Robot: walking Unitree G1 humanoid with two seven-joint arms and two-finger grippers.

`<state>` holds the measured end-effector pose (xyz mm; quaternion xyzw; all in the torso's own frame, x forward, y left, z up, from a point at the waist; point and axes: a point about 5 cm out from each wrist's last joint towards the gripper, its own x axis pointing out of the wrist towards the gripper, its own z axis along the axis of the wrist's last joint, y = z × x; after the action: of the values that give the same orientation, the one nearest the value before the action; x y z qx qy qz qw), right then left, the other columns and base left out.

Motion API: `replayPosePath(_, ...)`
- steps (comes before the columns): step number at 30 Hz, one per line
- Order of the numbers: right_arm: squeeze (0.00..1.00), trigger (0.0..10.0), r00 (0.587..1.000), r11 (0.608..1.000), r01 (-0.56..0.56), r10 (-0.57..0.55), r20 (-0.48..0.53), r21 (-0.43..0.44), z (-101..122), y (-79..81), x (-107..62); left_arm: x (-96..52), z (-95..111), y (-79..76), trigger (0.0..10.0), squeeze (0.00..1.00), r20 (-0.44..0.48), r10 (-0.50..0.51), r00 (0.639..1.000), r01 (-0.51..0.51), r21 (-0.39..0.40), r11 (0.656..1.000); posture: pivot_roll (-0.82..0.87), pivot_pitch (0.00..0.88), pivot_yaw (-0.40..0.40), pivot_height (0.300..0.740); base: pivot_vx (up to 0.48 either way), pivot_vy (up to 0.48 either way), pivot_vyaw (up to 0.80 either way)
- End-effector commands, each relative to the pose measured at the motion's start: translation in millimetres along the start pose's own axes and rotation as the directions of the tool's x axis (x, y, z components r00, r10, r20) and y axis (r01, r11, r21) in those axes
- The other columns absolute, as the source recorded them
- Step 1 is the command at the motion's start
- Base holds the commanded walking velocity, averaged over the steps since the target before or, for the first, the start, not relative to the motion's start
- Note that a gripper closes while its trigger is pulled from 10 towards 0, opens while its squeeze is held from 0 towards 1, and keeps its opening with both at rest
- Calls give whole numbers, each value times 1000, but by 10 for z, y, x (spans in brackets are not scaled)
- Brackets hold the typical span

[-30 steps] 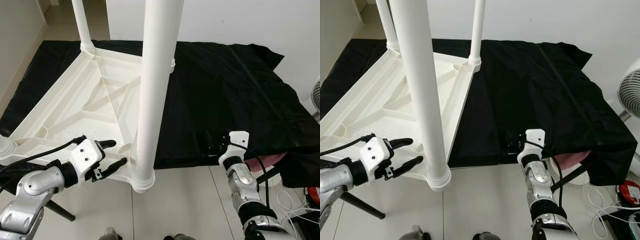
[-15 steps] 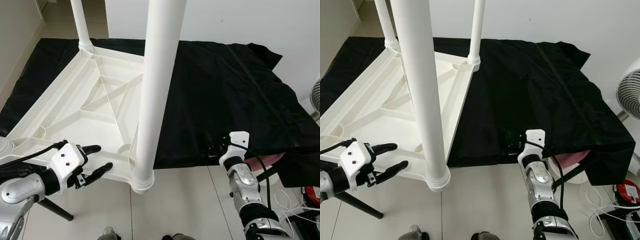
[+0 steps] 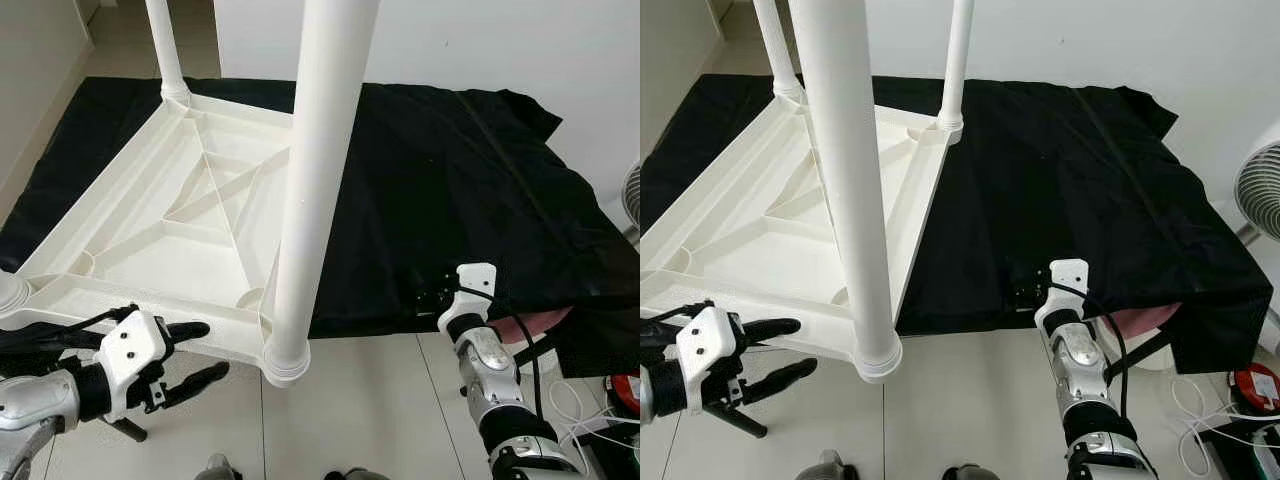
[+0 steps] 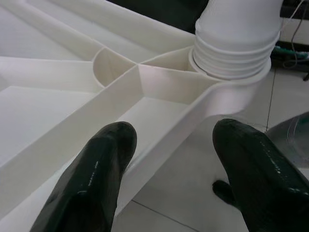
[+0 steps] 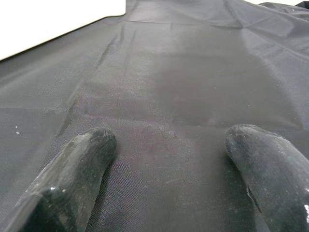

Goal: Building children table

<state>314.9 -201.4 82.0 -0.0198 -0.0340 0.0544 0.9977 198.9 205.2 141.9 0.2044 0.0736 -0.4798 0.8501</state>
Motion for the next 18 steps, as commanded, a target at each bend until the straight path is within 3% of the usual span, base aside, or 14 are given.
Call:
replayPosePath(1,0,10000,1000,1000,3,-3,-13,1,-7,-9,3,39,-29,-19,10000,0,-16,-27,1000,27,24,999,106,71,-78,740,0,0,0)
replayPosePath(8,0,10000,1000,1000,11,-11,9,8,46,-7,32,255,-17,126,10000,0,39,66,997,-69,68,995,89,70,-76,740,0,0,0)
replayPosePath(18,0,10000,999,999,47,-47,17,14,49,-61,-14,589,65,181,10000,0,123,45,991,-56,89,994,51,74,-54,740,0,0,0)
